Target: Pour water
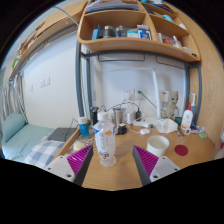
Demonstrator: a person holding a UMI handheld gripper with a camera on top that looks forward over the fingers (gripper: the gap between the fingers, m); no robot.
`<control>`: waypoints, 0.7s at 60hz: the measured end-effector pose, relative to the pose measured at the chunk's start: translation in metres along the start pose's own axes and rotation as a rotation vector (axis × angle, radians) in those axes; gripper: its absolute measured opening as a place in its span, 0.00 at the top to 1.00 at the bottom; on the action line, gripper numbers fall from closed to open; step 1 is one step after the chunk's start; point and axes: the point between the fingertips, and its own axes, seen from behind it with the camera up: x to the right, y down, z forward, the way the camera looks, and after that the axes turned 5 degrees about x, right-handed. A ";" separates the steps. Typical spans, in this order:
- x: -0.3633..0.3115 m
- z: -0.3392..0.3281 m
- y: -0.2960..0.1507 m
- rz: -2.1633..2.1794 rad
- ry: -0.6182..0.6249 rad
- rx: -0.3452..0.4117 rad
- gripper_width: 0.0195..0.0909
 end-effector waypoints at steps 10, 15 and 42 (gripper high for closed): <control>-0.026 0.046 0.009 -0.028 -0.030 -0.017 0.13; -0.024 0.066 0.008 -0.038 -0.004 -0.018 0.14; -0.040 0.148 0.014 -0.069 0.062 0.110 0.57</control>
